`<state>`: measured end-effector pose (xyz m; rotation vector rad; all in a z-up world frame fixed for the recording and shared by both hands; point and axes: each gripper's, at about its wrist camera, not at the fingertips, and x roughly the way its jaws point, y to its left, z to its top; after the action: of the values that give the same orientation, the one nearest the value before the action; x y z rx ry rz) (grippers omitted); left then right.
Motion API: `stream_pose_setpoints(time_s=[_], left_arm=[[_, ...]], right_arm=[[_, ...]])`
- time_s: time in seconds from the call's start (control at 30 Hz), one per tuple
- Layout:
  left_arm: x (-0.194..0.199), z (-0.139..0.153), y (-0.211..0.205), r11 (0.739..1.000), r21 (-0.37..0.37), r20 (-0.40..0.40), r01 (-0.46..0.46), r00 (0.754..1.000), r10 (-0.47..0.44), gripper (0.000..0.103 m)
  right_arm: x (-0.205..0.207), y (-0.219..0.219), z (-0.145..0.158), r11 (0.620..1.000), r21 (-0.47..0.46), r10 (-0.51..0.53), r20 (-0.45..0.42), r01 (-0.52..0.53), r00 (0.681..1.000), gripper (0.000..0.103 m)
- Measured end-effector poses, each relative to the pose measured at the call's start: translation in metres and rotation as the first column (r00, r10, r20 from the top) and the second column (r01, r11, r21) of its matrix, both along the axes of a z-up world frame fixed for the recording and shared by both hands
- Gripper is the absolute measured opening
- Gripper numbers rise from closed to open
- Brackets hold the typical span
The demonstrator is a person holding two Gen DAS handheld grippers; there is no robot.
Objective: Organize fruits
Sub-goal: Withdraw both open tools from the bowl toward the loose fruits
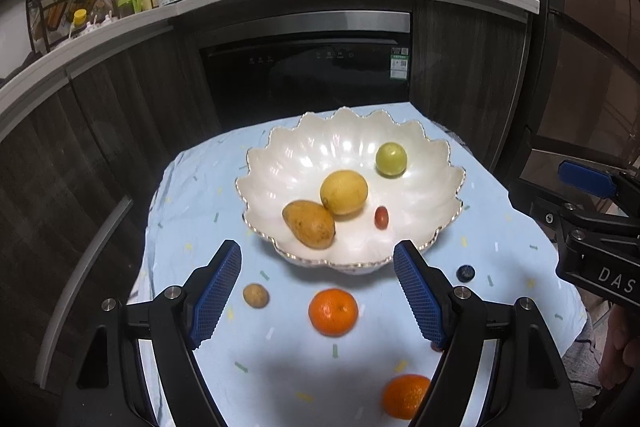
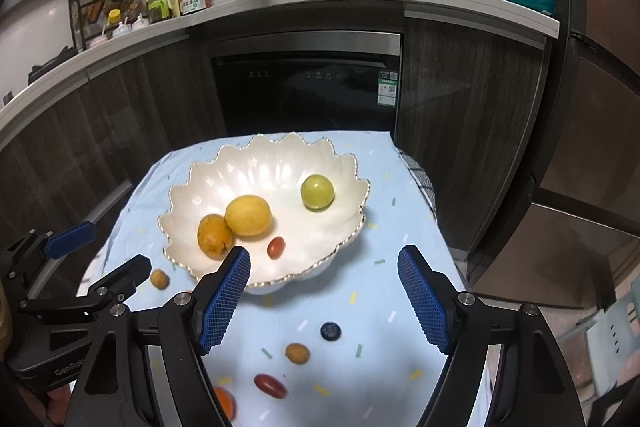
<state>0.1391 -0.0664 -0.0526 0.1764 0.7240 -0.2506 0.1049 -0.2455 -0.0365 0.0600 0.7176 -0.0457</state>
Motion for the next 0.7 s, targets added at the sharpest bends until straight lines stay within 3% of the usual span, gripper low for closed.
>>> stream_pose_setpoints(time_s=[0.7], left_arm=[[-0.038,-0.035,-0.005,0.998,0.033,-0.009,0.059,0.998,-0.059,0.078]], right_arm=[[-0.017,0.002,-0.042,0.999,-0.011,0.049,-0.056,-0.050,0.997,0.077]])
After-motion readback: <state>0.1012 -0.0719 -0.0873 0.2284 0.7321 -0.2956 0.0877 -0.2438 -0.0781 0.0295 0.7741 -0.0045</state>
